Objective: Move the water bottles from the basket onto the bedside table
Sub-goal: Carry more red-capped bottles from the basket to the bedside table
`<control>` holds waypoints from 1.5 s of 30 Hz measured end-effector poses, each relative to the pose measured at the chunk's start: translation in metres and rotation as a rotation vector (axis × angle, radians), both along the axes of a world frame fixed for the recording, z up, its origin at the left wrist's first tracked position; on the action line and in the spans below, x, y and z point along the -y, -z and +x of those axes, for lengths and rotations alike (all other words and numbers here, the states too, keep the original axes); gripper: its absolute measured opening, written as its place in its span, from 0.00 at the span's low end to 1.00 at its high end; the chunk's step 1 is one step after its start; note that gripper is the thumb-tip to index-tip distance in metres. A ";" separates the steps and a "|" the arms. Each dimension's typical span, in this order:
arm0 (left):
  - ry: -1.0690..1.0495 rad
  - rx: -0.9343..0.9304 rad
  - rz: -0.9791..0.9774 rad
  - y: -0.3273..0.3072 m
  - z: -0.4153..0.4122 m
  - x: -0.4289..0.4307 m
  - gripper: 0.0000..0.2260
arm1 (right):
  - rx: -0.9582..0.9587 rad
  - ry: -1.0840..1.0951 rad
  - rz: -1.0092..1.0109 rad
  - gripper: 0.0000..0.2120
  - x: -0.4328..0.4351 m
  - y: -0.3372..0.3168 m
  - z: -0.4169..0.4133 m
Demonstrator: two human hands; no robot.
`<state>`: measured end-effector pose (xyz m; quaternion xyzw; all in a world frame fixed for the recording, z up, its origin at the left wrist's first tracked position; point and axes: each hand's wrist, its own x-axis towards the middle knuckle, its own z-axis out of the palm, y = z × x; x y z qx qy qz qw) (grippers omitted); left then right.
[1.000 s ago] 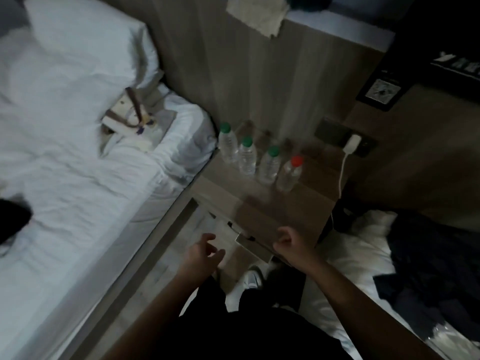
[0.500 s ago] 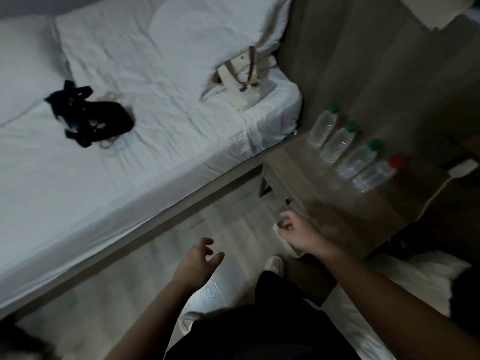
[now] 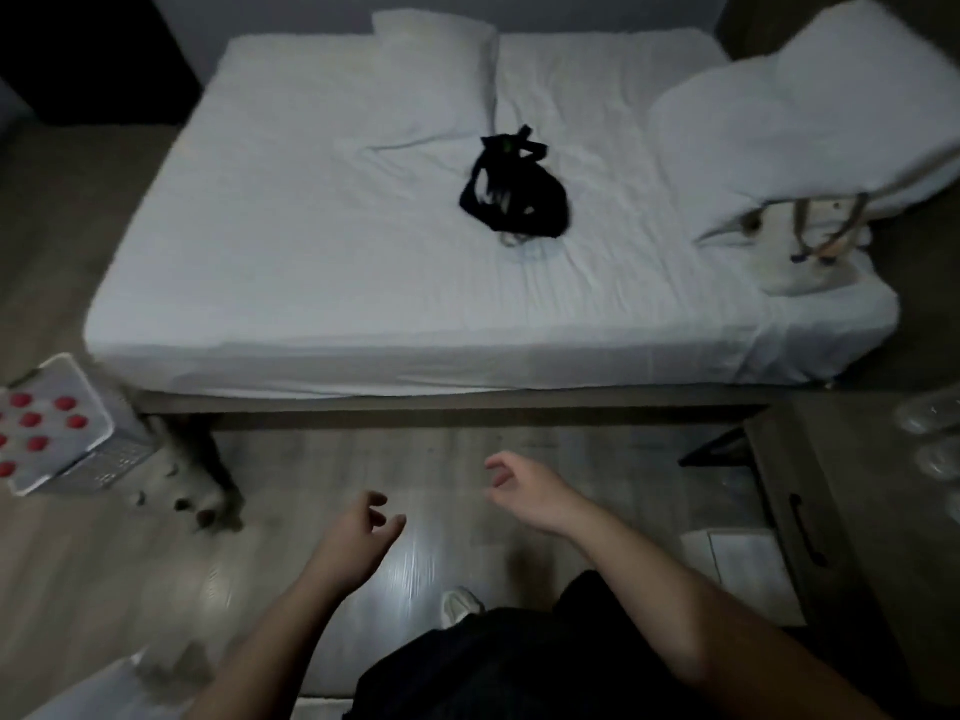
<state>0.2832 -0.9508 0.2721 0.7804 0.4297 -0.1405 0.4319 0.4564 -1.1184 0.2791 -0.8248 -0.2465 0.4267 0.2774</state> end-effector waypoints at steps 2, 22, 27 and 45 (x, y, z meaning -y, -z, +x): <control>-0.082 0.016 0.001 0.000 -0.026 -0.019 0.19 | 0.029 -0.056 -0.021 0.19 -0.029 -0.002 -0.007; -0.416 0.115 -0.010 0.027 -0.092 -0.251 0.12 | 0.109 -0.154 -0.073 0.15 -0.318 0.048 -0.019; -0.475 0.079 -0.001 0.025 -0.118 -0.344 0.07 | 0.113 -0.281 -0.081 0.14 -0.431 0.041 -0.034; -0.688 0.125 -0.079 0.057 -0.226 -0.577 0.17 | 0.129 -0.592 -0.140 0.18 -0.687 0.027 -0.162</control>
